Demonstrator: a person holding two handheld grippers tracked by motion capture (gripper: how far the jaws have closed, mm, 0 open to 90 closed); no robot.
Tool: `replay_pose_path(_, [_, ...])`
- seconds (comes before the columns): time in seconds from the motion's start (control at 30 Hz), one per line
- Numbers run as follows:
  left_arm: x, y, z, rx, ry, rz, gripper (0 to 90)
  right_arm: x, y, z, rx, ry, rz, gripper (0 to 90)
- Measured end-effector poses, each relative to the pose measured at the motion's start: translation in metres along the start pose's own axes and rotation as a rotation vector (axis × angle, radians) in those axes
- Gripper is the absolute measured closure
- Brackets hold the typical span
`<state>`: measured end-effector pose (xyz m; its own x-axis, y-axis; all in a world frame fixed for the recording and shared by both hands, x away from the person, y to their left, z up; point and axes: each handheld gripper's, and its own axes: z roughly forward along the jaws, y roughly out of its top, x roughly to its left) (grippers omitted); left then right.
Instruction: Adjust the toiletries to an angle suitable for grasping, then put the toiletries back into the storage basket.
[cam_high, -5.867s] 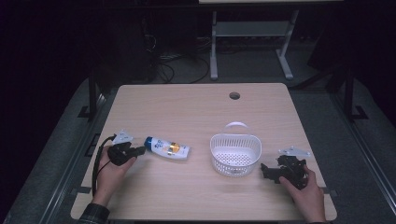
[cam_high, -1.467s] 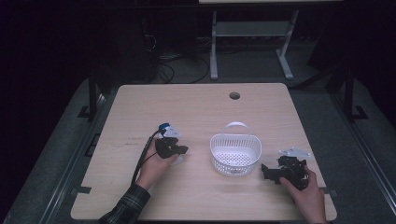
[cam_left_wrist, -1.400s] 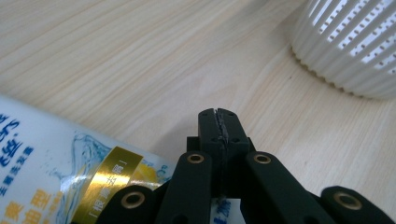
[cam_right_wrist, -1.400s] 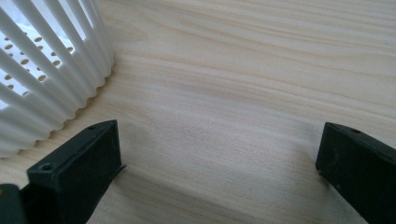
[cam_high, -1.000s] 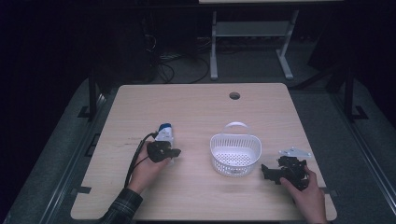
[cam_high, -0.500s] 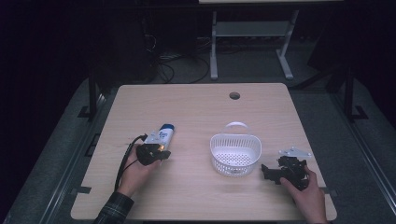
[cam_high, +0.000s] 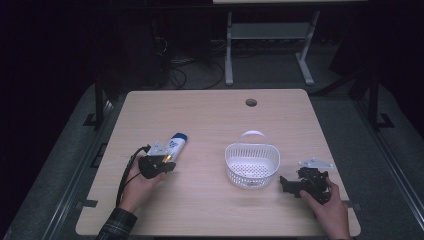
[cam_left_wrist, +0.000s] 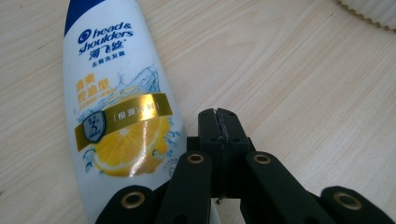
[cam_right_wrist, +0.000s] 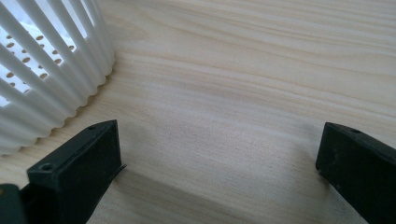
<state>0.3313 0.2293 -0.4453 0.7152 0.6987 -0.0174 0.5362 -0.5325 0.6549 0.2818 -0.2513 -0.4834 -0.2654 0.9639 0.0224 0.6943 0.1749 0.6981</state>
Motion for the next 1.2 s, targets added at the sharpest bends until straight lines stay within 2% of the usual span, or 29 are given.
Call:
replay_pose_path(0.37, [0.007, -0.007, -0.009, 0.003, 0.032, -0.005, 89.8, 0.0, -0.001, -0.001, 0.001, 0.002, -0.002, 0.0])
replay_pose_path(0.4, [0.008, -0.008, -0.01, -0.004, 0.034, -0.017, 89.8, -0.001, -0.002, -0.002, 0.002, 0.002, -0.004, 0.0])
replay_pose_path(0.5, [0.01, -0.01, -0.012, -0.005, 0.041, -0.019, 89.8, -0.001, -0.002, -0.002, 0.002, 0.004, -0.004, 0.0])
replay_pose_path(0.8, [0.011, -0.011, -0.014, -0.007, 0.048, -0.014, 89.8, -0.001, -0.002, -0.002, 0.001, 0.004, -0.005, 0.0])
replay_pose_path(0.93, [0.01, -0.008, -0.02, -0.026, 0.037, -0.013, 89.5, -0.001, -0.002, -0.002, 0.001, 0.004, -0.006, 0.0])
replay_pose_path(1.0, [0.01, -0.007, -0.022, -0.023, 0.038, -0.01, 85.3, -0.001, -0.002, -0.002, 0.001, 0.004, -0.005, 0.0])
replay_pose_path(1.03, [0.009, -0.007, -0.022, -0.025, 0.043, -0.015, 79.4, -0.001, -0.002, -0.002, 0.001, 0.004, -0.006, 0.0])
replay_pose_path(1.07, [0.011, -0.006, -0.022, -0.026, 0.041, -0.013, 79.4, -0.001, -0.002, -0.002, 0.001, 0.004, -0.006, 0.0])
replay_pose_path(1.17, [0.013, -0.005, -0.024, -0.025, 0.038, -0.021, 68.1, -0.001, -0.002, -0.002, 0.001, 0.004, -0.006, 0.0])
replay_pose_path(1.2, [0.013, -0.004, -0.025, -0.023, 0.037, -0.022, 68.1, -0.001, -0.002, -0.002, 0.001, 0.004, -0.006, 0.0])
